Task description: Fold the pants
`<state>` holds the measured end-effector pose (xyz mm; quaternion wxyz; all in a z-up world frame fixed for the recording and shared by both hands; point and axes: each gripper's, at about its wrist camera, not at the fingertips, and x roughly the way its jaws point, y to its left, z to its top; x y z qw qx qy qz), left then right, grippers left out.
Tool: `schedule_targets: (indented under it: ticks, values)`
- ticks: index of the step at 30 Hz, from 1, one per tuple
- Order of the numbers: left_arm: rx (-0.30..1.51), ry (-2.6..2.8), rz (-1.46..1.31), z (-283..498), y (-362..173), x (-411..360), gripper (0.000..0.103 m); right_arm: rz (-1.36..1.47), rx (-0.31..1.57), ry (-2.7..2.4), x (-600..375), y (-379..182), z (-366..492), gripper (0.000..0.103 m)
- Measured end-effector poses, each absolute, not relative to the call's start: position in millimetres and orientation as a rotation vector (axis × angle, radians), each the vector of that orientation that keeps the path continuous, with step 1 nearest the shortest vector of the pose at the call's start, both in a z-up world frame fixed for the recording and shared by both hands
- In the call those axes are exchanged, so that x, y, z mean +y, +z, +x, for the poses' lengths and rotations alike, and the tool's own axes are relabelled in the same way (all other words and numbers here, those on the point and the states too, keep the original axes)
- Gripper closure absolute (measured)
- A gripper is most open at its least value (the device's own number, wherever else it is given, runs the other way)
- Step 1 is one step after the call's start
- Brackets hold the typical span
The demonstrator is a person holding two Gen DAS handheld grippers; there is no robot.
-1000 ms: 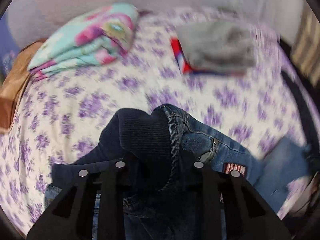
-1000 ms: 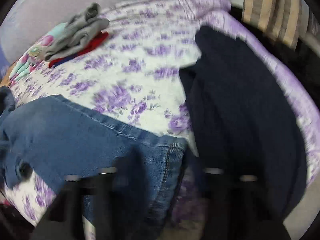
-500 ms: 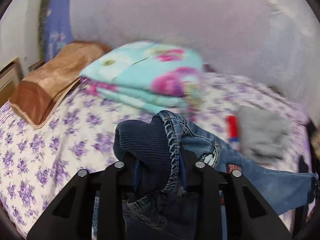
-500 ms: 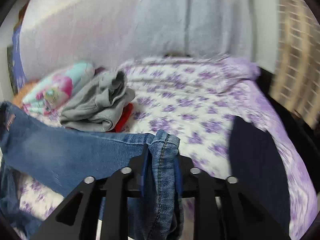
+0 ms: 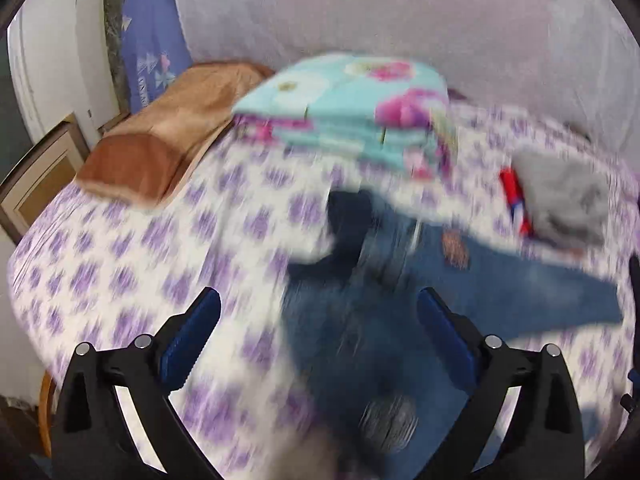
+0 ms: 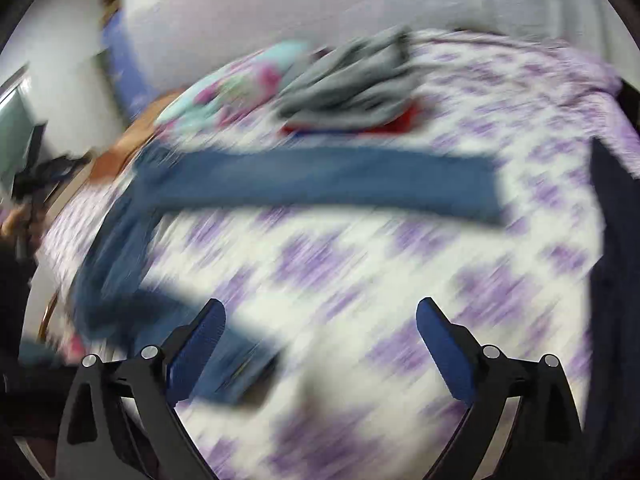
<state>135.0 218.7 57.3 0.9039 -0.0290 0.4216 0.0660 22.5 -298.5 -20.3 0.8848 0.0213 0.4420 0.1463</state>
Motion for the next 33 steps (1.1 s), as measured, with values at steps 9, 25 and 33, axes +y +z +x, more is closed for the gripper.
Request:
schedule_targets:
  ticks: [9, 25, 33]
  values:
    - [1.097, 0.095, -0.287, 170.6, -56.5, 218.4, 0.063, 0.054, 1.031, 0.444, -232.0, -60.9, 10.5, 0.078]
    - [1.039, 0.146, -0.321, 4.8, -38.2, 161.8, 0.038, 0.100, 1.068, -0.102, -447.1, 1.0, 10.3, 0.026]
    - [0.858, 0.201, -0.298, -4.9, -3.1, 184.3, 0.022, 0.145, 0.999, 0.029, -429.2, -33.7, -39.6, 0.012]
